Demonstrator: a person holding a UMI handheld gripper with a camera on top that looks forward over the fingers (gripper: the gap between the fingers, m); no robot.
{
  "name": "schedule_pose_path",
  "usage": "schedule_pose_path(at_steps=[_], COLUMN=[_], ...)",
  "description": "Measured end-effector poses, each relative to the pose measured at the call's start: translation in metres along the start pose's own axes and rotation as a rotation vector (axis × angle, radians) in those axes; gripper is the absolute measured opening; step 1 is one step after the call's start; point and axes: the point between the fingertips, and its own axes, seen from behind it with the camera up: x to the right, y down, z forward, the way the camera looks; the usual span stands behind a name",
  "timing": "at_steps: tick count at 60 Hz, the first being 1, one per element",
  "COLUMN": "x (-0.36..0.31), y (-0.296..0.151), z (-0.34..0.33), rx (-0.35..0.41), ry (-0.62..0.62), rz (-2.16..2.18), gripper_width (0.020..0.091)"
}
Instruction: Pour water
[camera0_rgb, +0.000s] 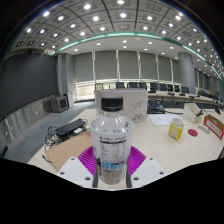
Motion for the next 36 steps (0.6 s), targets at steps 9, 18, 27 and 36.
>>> schedule_pose_path(at_steps=[9, 18, 27, 36], x=[0.026, 0.062, 0.113, 0.155], y=[-0.075, -0.136, -0.172, -0.174], z=[0.017, 0.051, 0.091, 0.128], rx=[0.076, 0.118, 0.122, 0.094], ry=[-0.042, -0.143, -0.254, -0.34], rz=[0.178, 0.501, 0.936, 1.275], gripper_width=[0.0373, 0.0371, 0.037, 0.037])
